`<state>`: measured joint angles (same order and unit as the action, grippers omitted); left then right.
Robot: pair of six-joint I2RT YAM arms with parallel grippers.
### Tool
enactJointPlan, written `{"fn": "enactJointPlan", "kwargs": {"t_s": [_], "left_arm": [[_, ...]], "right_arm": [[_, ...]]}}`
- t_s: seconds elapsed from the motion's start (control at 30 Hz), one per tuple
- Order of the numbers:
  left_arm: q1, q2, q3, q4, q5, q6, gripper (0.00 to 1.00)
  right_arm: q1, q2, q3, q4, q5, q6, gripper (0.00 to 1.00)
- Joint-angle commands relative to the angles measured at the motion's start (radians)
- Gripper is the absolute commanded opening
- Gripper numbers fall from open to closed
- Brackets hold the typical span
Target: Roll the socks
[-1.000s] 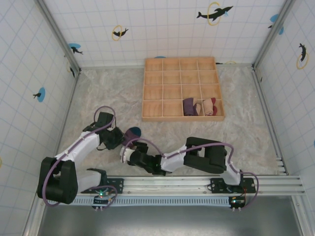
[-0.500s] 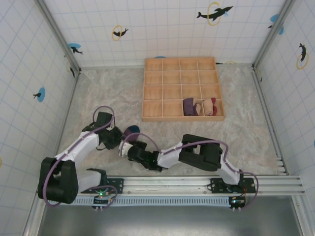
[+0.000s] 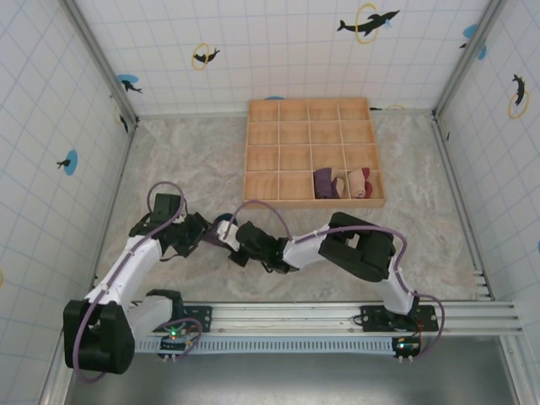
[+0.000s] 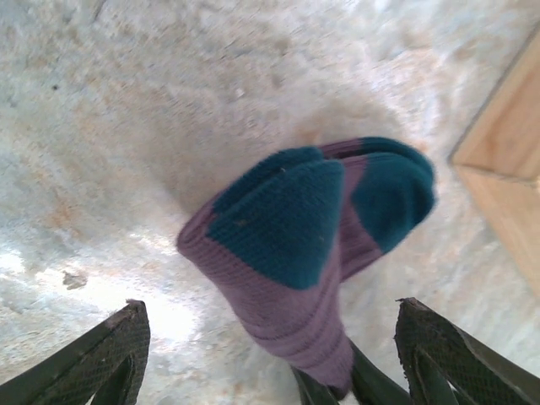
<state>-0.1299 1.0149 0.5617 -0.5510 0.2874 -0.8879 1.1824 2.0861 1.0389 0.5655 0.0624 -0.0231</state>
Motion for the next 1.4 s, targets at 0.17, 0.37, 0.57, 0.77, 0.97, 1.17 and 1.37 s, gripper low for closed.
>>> {"fn": "enactJointPlan", "kwargs": {"t_s": [0.17, 0.37, 0.57, 0.77, 0.97, 1.17, 1.37], "left_arm": [[0.004, -0.051, -0.068, 0.092, 0.026, -0.044, 0.75], [0.003, -0.072, -0.19, 0.242, 0.045, -0.099, 0.67], [-0.059, -0.002, -0.196, 0.366, 0.025, -0.134, 0.64], [-0.09, 0.052, -0.206, 0.474, 0.016, -0.176, 0.62], [-0.12, 0.141, -0.203, 0.513, 0.023, -0.177, 0.5], [-0.143, 0.164, -0.222, 0.517, -0.007, -0.173, 0.47], [-0.151, 0.268, -0.164, 0.415, -0.008, -0.122, 0.33]], "right_arm": [[-0.185, 0.12, 0.034, -0.258, -0.548, 0.481, 0.0], [-0.241, 0.144, 0.018, -0.225, -0.63, 0.778, 0.0], [-0.251, 0.175, 0.01, -0.176, -0.667, 1.017, 0.0], [-0.256, 0.149, -0.054, -0.101, -0.635, 1.19, 0.0], [-0.265, 0.138, -0.118, 0.021, -0.612, 1.312, 0.0], [-0.268, 0.123, -0.135, 0.07, -0.582, 1.362, 0.0], [-0.266, 0.089, -0.165, 0.115, -0.547, 1.355, 0.19]]}}
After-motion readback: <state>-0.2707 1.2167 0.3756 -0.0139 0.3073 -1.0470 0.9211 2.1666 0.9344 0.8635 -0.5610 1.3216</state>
